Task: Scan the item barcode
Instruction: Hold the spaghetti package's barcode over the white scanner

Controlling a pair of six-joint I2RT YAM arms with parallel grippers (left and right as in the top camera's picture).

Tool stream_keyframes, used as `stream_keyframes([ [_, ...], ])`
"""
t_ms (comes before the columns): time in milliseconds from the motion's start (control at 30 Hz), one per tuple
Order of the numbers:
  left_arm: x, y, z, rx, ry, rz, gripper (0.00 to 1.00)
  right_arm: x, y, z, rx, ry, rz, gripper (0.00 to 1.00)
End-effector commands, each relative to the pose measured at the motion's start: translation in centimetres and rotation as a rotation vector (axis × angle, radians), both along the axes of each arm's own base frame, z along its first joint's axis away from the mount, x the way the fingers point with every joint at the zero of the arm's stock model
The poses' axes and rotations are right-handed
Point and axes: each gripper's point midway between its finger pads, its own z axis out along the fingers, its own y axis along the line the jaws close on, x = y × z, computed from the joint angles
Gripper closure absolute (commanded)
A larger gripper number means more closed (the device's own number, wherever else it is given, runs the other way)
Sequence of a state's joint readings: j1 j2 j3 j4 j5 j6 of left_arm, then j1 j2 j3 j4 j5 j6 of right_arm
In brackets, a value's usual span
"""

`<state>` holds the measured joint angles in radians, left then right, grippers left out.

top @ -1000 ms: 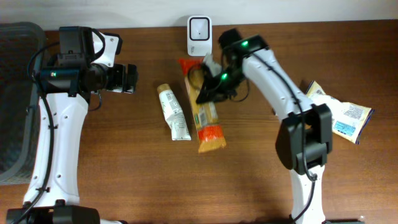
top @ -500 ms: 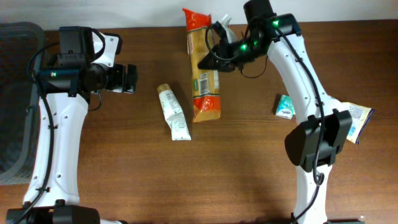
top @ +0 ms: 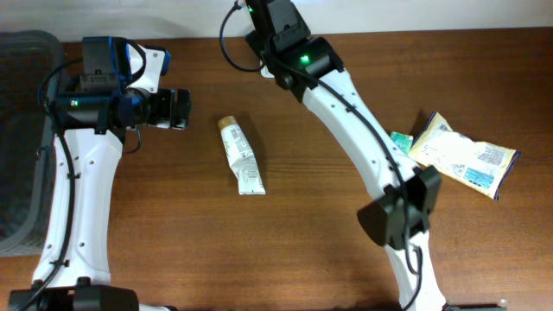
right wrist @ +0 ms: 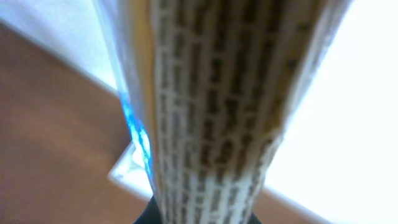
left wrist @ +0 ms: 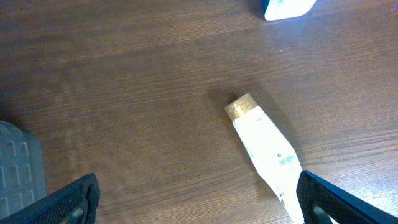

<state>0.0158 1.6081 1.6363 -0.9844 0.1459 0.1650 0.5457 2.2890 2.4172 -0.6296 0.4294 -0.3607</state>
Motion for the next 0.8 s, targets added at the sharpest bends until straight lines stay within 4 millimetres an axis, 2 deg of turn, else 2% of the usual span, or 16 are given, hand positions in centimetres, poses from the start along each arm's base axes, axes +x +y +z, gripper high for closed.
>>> stream_keyframes([
  [0,0.1,0.2,0.8,0.005,-0.023,-0.005,0.01,3.9,-0.6,-1.3,-0.325,-0.123,0.056,0.96],
  [133,0.1,0.2,0.8,0.006,-0.023,-0.005,0.01,6.5,0.2,-4.2,-0.576,-0.184,0.145,0.96],
  [300,0.1,0.2,0.8,0.005,-0.023,-0.005,0.01,8.4,1.1,-4.7,-0.539,-0.296,0.126,0.96],
  [367,0.1,0.2,0.8,0.005,-0.023,-0.005,0.01,8.7,1.8,-5.6,-0.527,-0.302,0.165,0.96],
  [467,0.1,0.2,0.8,0.005,-0.023,-0.005,0.01,9.0,1.9,-6.4,-0.526,-0.305,0.162,0.96],
  [767,0.1,0.2,0.8,0.005,-0.023,-0.005,0.01,9.0,2.2,-6.3,-0.521,-0.312,0.167,0.96],
])
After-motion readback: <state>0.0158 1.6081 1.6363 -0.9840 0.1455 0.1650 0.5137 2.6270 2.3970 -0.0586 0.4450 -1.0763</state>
